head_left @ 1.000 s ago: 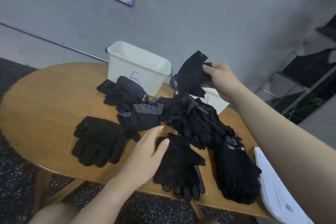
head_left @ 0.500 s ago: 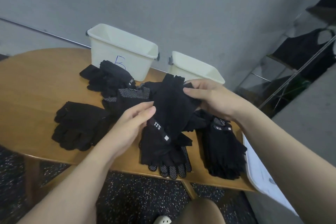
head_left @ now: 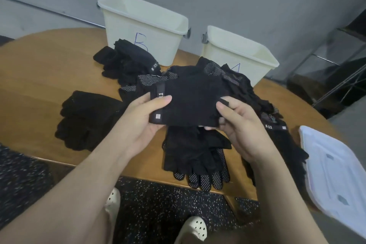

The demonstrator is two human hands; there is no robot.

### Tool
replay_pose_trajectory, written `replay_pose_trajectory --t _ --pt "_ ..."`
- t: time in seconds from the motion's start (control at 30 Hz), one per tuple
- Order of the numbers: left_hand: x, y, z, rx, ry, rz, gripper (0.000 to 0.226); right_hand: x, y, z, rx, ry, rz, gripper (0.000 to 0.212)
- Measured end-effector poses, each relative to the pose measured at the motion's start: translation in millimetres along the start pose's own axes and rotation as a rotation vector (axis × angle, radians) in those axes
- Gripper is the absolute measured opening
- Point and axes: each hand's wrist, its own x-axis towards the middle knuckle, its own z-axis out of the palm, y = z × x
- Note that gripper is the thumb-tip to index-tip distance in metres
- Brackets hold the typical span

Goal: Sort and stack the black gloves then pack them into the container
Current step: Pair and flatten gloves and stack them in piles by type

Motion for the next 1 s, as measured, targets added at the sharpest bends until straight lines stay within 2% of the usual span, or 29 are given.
replay_pose_trajectory --t 0.1,0.17,0.23,0.3,0.37,0.43,0.5,0.6,0.67,0.77,0.9,1.0 --pt "3.2 -2.9 -3.4 0.074 0.030 0.032 0.032 -12.3 12.9 -0.5 0.096 -0.001 0.056 0.027" --pt "3.5 -3.4 -1.0 0.189 0.071 0.090 0.028 -13.8 18.2 1.0 0.038 0.097 0.046 0.020" --pt "4.1 -3.3 1.8 0.265 0.117 0.155 0.025 -11.4 21.0 4.5 -0.168 0.296 -0.090 0.012" --pt "4.3 -2.7 4.7 0.286 0.145 0.197 0.024 -11.1 20.5 11.9 -0.432 0.437 -0.297 0.020" --pt "5.2 -4.0 6.4 0.275 0.153 0.222 0.024 -13.1 17.8 18.9 -0.689 0.486 -0.498 0.031" --pt "4.2 -4.6 10.8 0.257 0.146 0.245 0.024 -15.8 14.3 28.3 -0.795 0.458 -0.617 0.033" --pt "3.4 -6.4 14.0 0.276 0.136 0.276 0.025 -18.0 13.7 40.6 -0.825 0.341 -0.662 0.030" --pt "2.3 -7.9 17.0 0.312 0.101 0.270 0.025 -18.0 22.6 55.5 -0.920 0.162 -0.590 0.039" --pt "2.3 -8.4 18.8 0.318 0.084 0.251 0.037 -13.6 26.9 58.4 -0.921 0.150 -0.529 0.045" --pt "2.3 -9.6 22.5 0.251 0.044 0.230 0.049 -6.2 29.8 54.5 -0.854 0.266 -0.534 0.036" --pt "2.0 -14.1 20.2 0.308 -0.093 0.255 0.046 -4.1 27.0 48.6 -0.664 0.367 -0.506 0.019" --pt "1.6 -15.9 16.6 0.413 -0.025 0.339 0.034 -5.8 19.8 40.3 -0.407 0.364 -0.416 0.007"
